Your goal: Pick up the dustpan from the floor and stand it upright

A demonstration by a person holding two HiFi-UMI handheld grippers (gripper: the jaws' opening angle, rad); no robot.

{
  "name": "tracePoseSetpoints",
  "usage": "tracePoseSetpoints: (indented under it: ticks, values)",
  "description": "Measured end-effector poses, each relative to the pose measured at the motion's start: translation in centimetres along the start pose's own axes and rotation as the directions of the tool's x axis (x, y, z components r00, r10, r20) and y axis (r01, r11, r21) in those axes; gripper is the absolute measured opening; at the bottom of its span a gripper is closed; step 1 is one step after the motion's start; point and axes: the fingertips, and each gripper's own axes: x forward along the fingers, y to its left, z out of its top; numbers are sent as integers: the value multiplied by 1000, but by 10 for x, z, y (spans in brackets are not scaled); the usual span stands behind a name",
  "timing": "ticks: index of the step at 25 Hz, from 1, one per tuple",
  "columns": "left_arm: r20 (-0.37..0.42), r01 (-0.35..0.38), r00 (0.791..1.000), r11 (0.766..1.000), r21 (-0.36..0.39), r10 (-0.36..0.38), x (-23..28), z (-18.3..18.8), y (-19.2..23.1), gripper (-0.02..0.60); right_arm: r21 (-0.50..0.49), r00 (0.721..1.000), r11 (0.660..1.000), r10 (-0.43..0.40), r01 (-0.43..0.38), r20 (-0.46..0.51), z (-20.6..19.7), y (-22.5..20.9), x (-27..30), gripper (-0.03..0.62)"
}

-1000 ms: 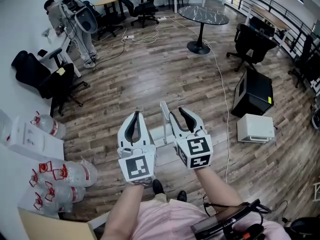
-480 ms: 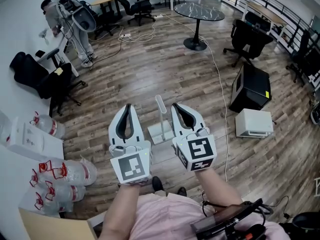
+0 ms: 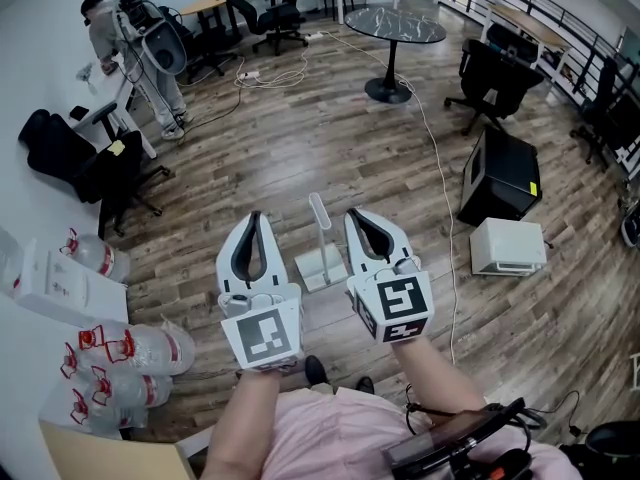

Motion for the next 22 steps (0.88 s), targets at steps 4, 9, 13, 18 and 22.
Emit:
tracePoseSetpoints:
  ticks: [4, 9, 13, 18, 22]
  values:
    - [-1, 1, 1000, 1000, -3, -1, 1, 0, -2, 9, -4, 1000, 1000, 2, -1, 3, 0, -1, 0, 2]
    - [-2, 7, 1000, 1000, -5, -7, 3, 0, -4, 9, -13, 1000, 1000, 9, -9, 3, 2, -5, 1, 0]
    - [3, 16, 1000, 1000, -8, -16, 4, 1, -5, 9, -21, 1000, 1000, 18, -18, 3, 3, -4, 2, 0]
    - [2, 22, 1000, 1000, -9, -22, 6, -1, -5, 9, -19, 1000, 1000, 23, -23, 1, 2, -2, 4, 0]
    - [-1, 24, 1000, 1000, -8, -24, 8, -2, -6, 9, -22, 1000, 1000, 22, -22, -2, 1, -3, 7, 0]
